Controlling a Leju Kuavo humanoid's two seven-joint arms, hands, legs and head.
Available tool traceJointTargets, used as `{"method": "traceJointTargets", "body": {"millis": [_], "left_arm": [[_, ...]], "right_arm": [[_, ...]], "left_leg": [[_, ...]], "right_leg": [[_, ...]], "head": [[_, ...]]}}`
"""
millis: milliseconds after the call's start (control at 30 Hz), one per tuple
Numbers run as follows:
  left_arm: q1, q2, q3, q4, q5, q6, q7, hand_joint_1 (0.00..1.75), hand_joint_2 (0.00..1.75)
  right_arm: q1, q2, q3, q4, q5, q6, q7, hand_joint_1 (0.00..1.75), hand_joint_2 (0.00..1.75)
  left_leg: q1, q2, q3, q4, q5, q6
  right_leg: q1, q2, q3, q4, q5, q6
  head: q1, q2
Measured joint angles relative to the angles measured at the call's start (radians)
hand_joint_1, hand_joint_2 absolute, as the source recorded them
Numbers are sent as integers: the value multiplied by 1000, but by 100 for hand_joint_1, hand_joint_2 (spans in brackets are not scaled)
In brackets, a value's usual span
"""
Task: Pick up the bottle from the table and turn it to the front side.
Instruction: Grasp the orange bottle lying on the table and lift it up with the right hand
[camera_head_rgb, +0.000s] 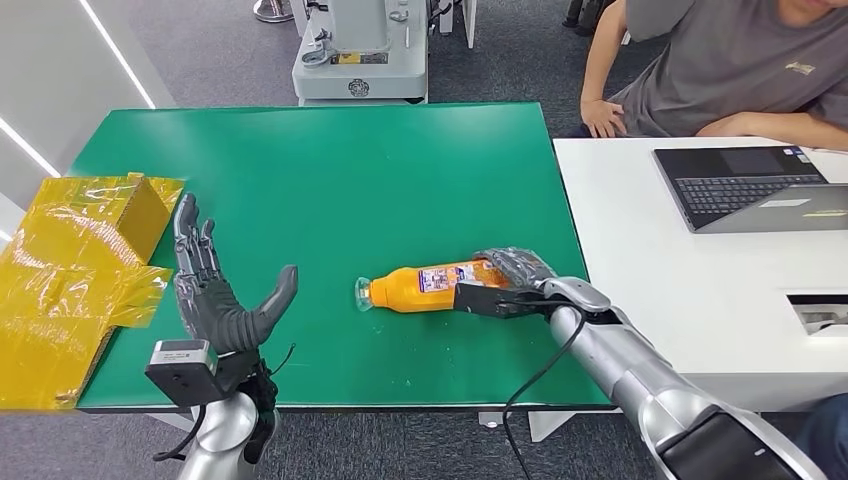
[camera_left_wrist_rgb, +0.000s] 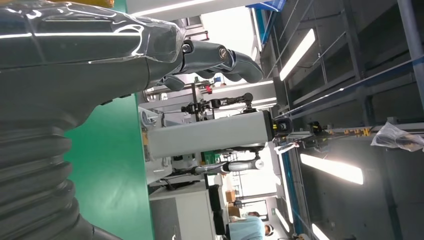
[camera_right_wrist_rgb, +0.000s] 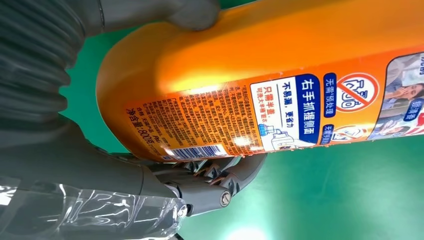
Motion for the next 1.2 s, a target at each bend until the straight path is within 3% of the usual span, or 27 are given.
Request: {"method": "traceJointTargets", "body": {"millis": [367,533,800,933,1067,1200], "left_arm": [[1,6,0,0,8,1,0,0,175],[2,6,0,0,8,3,0,0,175],[5,4,0,1,11,15,-12,0,175],[-2,-3,0,10,55,-23,-11,0,175],[-16,-11,0,25,113,-102,2,0,175],[-19,-13,0,30,118,-113,4,0,175]], "right_arm": [[22,0,-3,-20,6,-69,-22,175,175],[52,1,-27,-77,2,-202,-19,175,175],[158,16,-130,-266,12,-491,2,175,175],[229,34,-181,-363,16,-626,-15,175,175],[290,44,-222,-450,-34,-715,-64,175,175],[302,46,-229,-466,-47,-730,-76,175,175]], "left_leg": [[0,0,0,0,0,0],[0,0,0,0,0,0],[0,0,0,0,0,0],[0,0,0,0,0,0],[0,0,0,0,-1,0],[0,0,0,0,-1,0]], "right_leg": [[0,0,0,0,0,0],[0,0,0,0,0,0],[0,0,0,0,-1,0],[0,-1,0,0,-1,0],[0,-1,0,0,-1,0],[0,-1,0,0,-1,0]], "head": [[0,0],[0,0],[0,0],[0,0],[0,0],[0,0]]}}
